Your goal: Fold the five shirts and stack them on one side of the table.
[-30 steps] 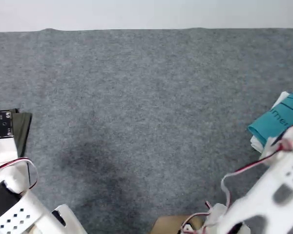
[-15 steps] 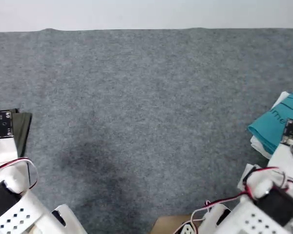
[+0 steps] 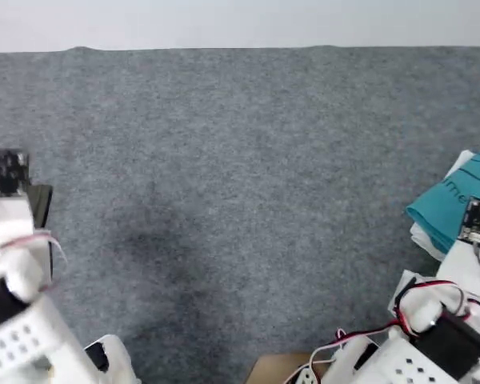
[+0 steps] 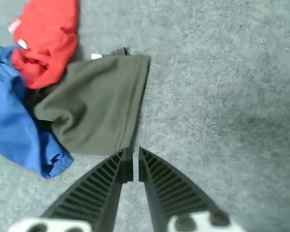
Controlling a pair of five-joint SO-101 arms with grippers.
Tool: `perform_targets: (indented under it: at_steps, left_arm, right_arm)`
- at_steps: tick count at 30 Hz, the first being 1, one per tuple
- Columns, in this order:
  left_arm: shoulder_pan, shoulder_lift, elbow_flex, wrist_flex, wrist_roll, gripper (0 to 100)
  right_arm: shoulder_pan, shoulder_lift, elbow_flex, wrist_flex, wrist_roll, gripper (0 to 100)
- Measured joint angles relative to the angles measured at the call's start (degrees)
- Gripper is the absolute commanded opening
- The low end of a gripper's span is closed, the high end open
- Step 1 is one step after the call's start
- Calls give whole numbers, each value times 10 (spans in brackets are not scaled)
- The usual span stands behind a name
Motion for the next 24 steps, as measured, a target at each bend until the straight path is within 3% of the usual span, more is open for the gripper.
perform_targets:
  at_steps: [11, 19, 24]
  left_arm:
    - [-18, 398, -250, 0, 4, 39]
    - [-69, 637, -476, 0, -29, 177]
    - [-76, 756, -549, 0, -69, 224]
  right_arm:
    - [0, 0, 0, 0, 0, 10]
    - [0, 0, 0, 0, 0, 10]
    - [0, 0, 0, 0, 0, 12]
